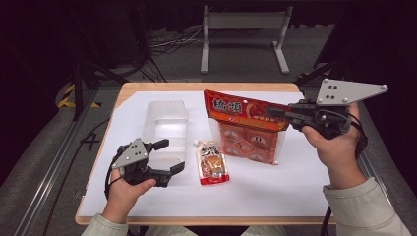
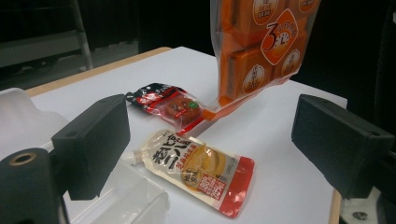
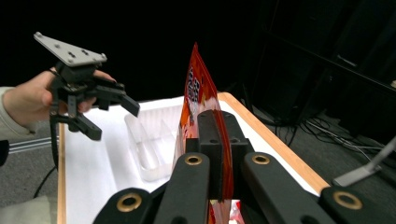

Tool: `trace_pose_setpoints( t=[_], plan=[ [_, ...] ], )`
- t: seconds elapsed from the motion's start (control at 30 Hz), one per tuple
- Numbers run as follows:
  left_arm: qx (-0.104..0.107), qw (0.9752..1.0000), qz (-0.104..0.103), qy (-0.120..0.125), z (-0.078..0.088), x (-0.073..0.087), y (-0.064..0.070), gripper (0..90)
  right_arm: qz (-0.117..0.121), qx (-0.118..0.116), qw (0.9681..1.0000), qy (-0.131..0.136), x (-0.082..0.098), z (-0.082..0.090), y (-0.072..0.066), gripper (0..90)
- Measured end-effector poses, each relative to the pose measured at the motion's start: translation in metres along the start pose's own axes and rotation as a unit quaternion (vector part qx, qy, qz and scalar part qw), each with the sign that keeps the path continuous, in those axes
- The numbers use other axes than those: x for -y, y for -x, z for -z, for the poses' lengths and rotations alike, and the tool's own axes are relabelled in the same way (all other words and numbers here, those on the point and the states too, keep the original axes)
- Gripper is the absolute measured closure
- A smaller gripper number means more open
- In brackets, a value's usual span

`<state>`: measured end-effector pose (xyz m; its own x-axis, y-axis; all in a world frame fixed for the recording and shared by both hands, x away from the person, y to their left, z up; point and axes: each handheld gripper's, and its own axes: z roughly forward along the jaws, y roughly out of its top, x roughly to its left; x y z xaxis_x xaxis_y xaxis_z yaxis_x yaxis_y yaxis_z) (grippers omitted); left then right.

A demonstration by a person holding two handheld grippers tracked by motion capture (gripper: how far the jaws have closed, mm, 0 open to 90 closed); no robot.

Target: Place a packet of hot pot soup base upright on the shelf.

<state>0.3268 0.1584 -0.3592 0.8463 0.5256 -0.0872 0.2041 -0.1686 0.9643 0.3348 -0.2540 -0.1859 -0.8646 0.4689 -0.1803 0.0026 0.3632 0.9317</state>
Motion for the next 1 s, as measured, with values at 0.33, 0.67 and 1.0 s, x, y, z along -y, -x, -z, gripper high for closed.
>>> trace_pose_setpoints(
  t=[0.33, 0.67, 1.0],
  plan=[
    [0.039, 0.9990, 0.008, 0.020, -0.016, -0.003, -0.004, 12.6, 0.013, -0.026, 0.9995, 0.012, -0.003, -0.017, -0.012, 90.0],
    [0.081, 0.9961, 0.001, 0.034, -0.041, -0.009, -0.005, 10.0, 0.017, -0.058, 0.9978, 0.028, -0.003, -0.033, -0.024, 90.0],
    [0.112, 0.9932, 0.012, 0.031, -0.052, -0.008, -0.002, 6.0, 0.019, -0.078, 0.9959, 0.041, 0.000, -0.042, -0.030, 90.0]
  ],
)
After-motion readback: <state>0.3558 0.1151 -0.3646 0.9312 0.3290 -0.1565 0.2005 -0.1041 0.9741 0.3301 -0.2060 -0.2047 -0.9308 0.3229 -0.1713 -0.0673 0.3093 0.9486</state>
